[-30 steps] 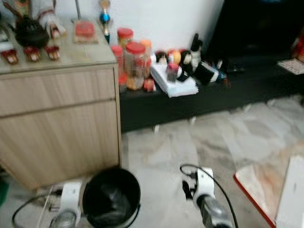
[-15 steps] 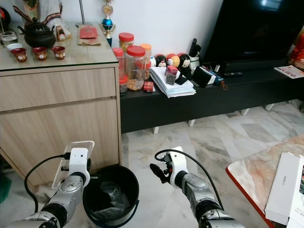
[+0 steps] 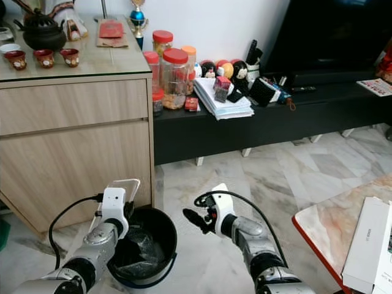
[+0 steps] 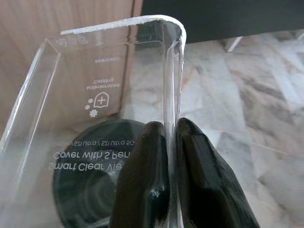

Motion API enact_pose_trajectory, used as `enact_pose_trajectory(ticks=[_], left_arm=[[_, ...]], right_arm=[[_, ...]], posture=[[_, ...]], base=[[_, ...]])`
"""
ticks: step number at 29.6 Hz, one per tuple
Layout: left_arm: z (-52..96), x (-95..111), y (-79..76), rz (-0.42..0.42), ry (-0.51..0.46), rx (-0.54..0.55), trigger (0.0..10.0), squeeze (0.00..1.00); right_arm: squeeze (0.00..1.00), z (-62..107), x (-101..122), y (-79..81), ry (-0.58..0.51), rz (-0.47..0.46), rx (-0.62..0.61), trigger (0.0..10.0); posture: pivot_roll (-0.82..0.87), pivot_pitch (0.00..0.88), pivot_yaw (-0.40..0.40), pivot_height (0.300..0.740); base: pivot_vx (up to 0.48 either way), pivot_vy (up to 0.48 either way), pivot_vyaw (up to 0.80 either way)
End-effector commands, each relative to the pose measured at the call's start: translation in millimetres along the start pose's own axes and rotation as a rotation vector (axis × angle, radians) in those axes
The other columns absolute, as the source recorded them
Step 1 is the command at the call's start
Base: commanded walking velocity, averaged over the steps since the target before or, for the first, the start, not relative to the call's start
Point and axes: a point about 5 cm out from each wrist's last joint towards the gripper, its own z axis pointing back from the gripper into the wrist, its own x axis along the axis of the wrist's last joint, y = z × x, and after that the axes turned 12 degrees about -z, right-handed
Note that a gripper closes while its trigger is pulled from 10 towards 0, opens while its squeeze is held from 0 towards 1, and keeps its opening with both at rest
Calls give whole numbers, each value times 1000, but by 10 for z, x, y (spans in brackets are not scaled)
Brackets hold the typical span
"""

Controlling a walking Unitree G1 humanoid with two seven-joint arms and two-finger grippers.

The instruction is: Picking trash to rubbish bin

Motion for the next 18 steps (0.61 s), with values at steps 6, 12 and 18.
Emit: enact_pose_trajectory(ticks=[6, 12, 18], left_arm=[[-23, 47, -60, 5, -11, -32, 10000, 1000], [-23, 54, -68, 21, -20, -43, 10000, 1000], [-13, 31, -48, 33, -17, -29, 10000, 1000]], right_arm=[[0, 65, -19, -56, 4, -1, -16, 10000], [0, 83, -26, -66, -6, -11, -25, 10000], [0, 94, -6, -82, -11, -11, -33, 10000]], posture=[[-155, 57, -172, 740], [-161, 73, -179, 740], [-160, 73, -189, 740]], base=[[0, 0, 0], [0, 0, 0], [0, 0, 0]])
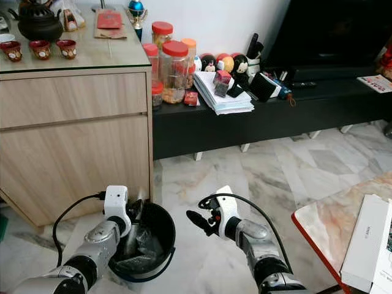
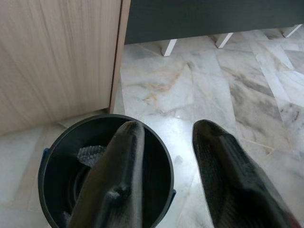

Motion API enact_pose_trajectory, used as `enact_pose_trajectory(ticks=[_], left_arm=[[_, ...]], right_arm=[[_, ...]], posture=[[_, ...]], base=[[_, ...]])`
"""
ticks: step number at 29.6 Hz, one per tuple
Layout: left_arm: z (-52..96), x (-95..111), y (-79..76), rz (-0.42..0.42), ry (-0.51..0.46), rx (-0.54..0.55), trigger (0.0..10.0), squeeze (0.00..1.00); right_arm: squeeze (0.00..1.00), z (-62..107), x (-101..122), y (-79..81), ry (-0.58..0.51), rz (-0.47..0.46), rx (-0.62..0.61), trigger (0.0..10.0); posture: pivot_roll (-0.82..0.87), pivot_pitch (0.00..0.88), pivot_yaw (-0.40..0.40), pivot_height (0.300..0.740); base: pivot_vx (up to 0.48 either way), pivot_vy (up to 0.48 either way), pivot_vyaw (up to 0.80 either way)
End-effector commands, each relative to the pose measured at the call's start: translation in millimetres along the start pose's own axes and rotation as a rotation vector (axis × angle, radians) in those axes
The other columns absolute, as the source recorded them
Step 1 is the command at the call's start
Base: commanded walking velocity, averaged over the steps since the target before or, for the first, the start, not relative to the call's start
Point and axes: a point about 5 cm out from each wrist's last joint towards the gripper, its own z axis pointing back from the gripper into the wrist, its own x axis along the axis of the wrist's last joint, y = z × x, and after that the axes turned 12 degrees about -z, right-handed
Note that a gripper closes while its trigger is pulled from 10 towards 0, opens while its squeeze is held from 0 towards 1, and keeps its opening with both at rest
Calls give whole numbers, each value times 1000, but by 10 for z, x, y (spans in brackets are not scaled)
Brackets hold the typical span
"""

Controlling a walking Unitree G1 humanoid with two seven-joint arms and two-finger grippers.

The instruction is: Picking trash to rubbish bin

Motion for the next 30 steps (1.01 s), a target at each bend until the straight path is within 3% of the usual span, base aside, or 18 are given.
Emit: enact_pose_trajectory(ticks=[1, 8, 9, 10, 19, 23, 25, 30], left_arm=[[-4, 4, -34, 17, -5, -3, 10000, 1000], [5, -7, 18, 21, -3, 42, 10000, 1000], [13, -27, 30, 19, 5, 52, 10000, 329], [22, -50, 39, 14, 14, 59, 10000, 0], [322, -669, 156, -19, 245, 198, 10000, 0], [577, -1028, 210, -42, 360, 267, 10000, 0], [621, -1081, 218, -45, 375, 277, 10000, 0], [834, -1319, 264, -87, 466, 334, 10000, 0]], right_arm=[[0, 50, 38, -56, -8, 9, -21, 10000], [0, 56, 62, -72, -23, 4, -39, 10000], [0, 61, 57, -82, -23, 7, -51, 10000], [0, 67, 53, -92, -25, 10, -63, 10000], [0, 334, -183, -435, -24, -79, -432, 10000], [0, 612, -507, -611, 25, -176, -646, 10000], [0, 658, -579, -625, 34, -204, -672, 10000], [0, 895, -993, -647, 110, -325, -823, 10000]], posture=[[-160, 73, -189, 740], [-158, 69, -192, 740], [-158, 69, -192, 740], [-158, 69, -192, 740], [-149, 59, -190, 740], [-131, 56, -180, 740], [-129, 55, -179, 740], [-113, 44, -159, 740]], base=[[0, 0, 0], [0, 0, 0], [0, 0, 0], [0, 0, 0], [0, 0, 0], [0, 0, 0], [0, 0, 0], [0, 0, 0]])
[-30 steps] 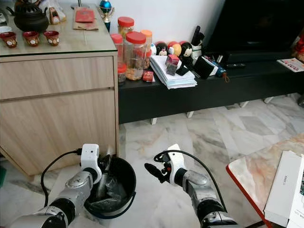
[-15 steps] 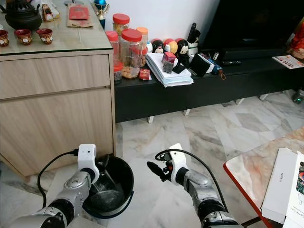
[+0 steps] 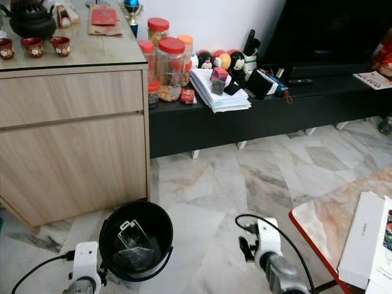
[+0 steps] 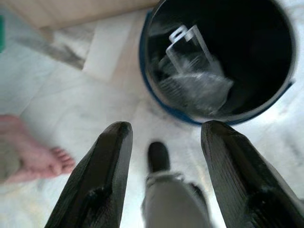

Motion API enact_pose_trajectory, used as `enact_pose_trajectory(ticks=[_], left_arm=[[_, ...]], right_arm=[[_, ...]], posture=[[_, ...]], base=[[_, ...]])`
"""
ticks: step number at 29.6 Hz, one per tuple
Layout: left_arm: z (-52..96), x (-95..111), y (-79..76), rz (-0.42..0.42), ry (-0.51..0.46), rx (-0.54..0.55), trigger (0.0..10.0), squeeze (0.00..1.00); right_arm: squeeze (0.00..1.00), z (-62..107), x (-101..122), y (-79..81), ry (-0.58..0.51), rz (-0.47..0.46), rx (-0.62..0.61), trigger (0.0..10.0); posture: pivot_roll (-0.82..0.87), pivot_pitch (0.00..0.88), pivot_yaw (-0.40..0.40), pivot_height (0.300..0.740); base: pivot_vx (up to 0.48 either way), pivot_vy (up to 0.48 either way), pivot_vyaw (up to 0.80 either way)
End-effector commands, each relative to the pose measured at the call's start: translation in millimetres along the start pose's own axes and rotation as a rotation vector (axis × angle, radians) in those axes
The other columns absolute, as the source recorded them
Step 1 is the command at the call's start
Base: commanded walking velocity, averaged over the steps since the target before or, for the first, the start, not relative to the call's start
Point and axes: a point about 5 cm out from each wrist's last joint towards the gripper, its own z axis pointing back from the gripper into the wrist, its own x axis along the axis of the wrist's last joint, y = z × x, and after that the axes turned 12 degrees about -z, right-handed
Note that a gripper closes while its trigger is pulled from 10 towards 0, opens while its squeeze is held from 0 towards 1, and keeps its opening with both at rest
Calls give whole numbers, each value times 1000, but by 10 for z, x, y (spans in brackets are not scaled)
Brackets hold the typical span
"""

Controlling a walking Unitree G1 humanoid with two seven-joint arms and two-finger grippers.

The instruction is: Picking trash to rubbish bin

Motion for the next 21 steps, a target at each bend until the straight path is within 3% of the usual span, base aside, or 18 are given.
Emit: enact_pose_trajectory(ticks=[1, 8, 21], left_arm=[[32, -104, -18, -32, 38, 7, 10000, 0], [55, -193, 73, -53, 53, 59, 10000, 0], [64, -253, 112, -50, 96, 94, 10000, 0]], right_arm=[[0, 43, -94, -142, 26, -42, -72, 10000], [0, 85, -314, -169, 66, -86, -100, 10000], [0, 63, -289, -105, 32, -108, -96, 10000]], posture=[[-111, 43, -157, 740], [-100, 28, -128, 740], [-83, 8, -122, 740]], base=[[0, 0, 0], [0, 0, 0], [0, 0, 0]])
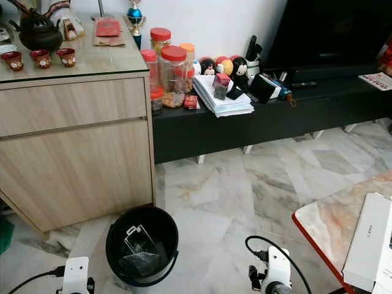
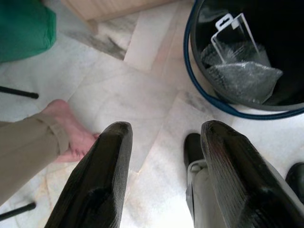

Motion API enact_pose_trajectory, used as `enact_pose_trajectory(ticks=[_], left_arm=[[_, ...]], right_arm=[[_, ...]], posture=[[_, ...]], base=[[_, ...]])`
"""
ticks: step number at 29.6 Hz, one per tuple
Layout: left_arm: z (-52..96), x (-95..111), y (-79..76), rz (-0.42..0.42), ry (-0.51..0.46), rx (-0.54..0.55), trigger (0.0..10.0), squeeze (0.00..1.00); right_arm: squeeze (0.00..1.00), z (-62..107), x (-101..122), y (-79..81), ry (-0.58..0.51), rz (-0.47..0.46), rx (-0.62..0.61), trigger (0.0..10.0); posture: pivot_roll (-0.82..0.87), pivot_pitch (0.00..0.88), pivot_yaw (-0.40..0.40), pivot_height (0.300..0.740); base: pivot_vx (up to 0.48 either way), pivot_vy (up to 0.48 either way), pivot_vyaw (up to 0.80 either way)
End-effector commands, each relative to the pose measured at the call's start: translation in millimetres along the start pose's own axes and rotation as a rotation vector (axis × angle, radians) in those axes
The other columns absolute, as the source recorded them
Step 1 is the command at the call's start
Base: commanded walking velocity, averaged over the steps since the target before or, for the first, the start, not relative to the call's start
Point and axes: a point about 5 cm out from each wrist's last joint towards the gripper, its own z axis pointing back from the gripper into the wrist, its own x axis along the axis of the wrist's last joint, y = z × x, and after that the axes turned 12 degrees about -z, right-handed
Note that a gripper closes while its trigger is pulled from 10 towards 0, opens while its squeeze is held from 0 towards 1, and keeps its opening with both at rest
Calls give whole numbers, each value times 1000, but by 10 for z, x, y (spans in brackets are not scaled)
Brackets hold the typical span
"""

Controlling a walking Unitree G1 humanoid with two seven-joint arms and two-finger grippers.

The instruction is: Picking trash to rubbish bin

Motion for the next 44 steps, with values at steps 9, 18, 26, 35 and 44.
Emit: enact_pose_trajectory(ticks=[9, 18, 26, 35, 44], left_arm=[[18, -140, 80, -31, 43, 27, 10000, 0], [-22, -86, 166, -43, 37, 43, 10000, 0], [-69, 46, 199, -65, 5, 37, 10000, 0], [-56, 73, 77, -101, -1, -20, 10000, 0], [-25, 53, -34, -88, 8, -50, 10000, 0]], right_arm=[[0, 0, -32, 7, 0, -16, -24, 10000], [0, -10, -123, 93, 34, -20, -19, 10000], [0, -21, -147, 149, 55, -31, -18, 10000], [0, -18, -183, 157, 69, -50, -18, 10000], [0, -16, -177, 136, 72, -40, -20, 10000]], posture=[[-40, 8, -95, 740], [-15, 0, -77, 740], [-19, 0, -48, 740], [-37, 0, -31, 740], [-40, 0, -56, 740]], base=[[0, 0, 0], [0, 0, 0], [0, 0, 0], [0, 0, 0], [0, 0, 0]])
